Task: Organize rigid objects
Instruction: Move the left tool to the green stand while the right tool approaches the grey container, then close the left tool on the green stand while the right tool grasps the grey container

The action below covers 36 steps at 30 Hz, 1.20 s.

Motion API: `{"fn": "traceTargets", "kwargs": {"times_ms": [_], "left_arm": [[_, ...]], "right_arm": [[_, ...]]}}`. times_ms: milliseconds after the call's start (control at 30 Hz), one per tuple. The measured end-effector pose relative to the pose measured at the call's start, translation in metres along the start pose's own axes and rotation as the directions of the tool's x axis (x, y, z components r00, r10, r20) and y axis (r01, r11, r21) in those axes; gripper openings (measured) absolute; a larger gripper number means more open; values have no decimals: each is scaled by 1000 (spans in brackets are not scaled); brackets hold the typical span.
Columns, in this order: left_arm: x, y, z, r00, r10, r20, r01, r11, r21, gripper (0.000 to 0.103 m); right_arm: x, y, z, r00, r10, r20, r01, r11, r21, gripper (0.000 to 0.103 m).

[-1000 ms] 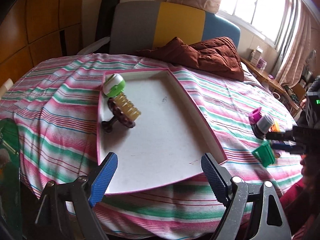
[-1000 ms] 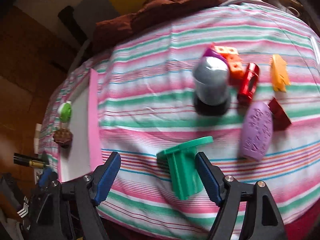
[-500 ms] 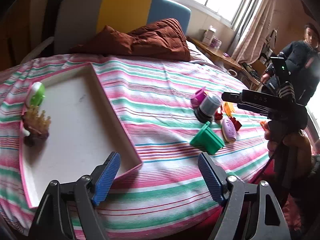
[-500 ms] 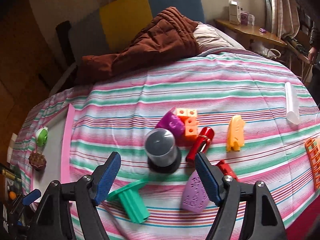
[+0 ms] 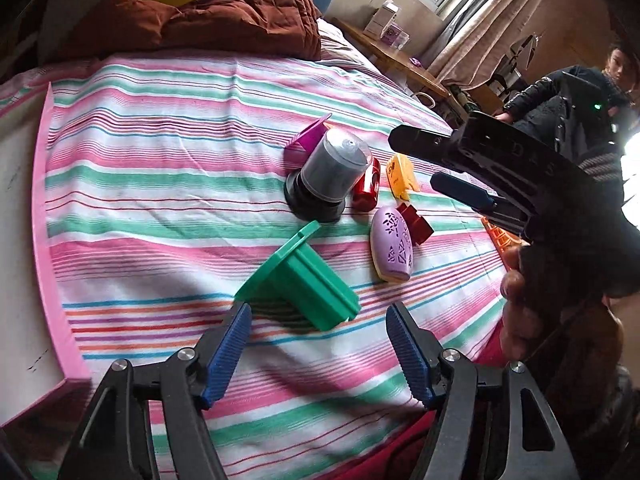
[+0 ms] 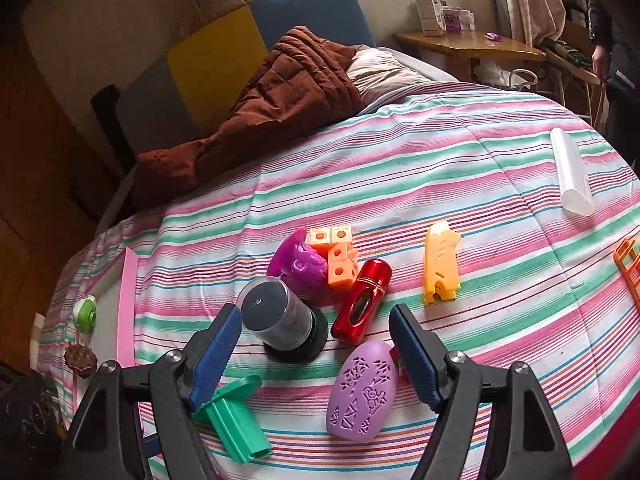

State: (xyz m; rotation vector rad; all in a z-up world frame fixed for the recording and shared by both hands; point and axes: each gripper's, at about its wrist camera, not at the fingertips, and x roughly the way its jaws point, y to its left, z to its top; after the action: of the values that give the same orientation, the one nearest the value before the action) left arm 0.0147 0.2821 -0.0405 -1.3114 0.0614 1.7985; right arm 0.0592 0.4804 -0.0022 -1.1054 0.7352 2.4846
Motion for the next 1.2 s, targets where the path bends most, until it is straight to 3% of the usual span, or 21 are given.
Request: {"fn": "traceTargets", "kwargs": {"times_ms": [133, 233, 267, 300, 567, 933, 1100, 1133, 1167, 1200], "left_arm": [[22, 4, 13, 999, 22, -25, -24, 997, -76, 75], [35, 0, 20, 997, 68, -24, -69, 997, -47, 72], [36, -4, 20, 995, 95, -14, -95, 995, -5, 58], [38, -6, 19, 994, 111, -17, -110, 993, 34, 30], [22, 2, -4, 988, 150, 41, -154, 979, 131, 31], [-28, 9, -22, 971, 190, 144, -209, 969, 134, 31], [-57, 17, -26, 959, 205, 193, -228, 968, 103, 31], [-64, 20, -27, 955, 213, 205, -235, 968, 92, 31], [-71, 24, -27, 950, 224, 217, -246, 966, 81, 31], [-77, 28, -27, 943, 239, 229, -261, 963, 70, 31]], "right_arm": [[0, -6, 1, 1000, 16, 4, -16, 999, 35, 77], [3, -7, 1, 1000, 26, -8, -26, 999, 41, 77], [4, -6, 0, 1000, 26, -13, -26, 999, 38, 77], [5, -5, 0, 1000, 24, -18, -24, 999, 33, 78], [11, 4, -3, 999, 8, -41, -8, 1000, -12, 77], [19, 35, -11, 997, 7, -77, -18, 989, -150, 77], [41, 53, -7, 994, -35, -101, 14, 980, -199, 77], [50, 56, -6, 993, -57, -108, 32, 976, -214, 72], [58, 57, -6, 990, -81, -114, 53, 972, -230, 54], [66, 57, -6, 986, -116, -122, 83, 966, -245, 44]]}}
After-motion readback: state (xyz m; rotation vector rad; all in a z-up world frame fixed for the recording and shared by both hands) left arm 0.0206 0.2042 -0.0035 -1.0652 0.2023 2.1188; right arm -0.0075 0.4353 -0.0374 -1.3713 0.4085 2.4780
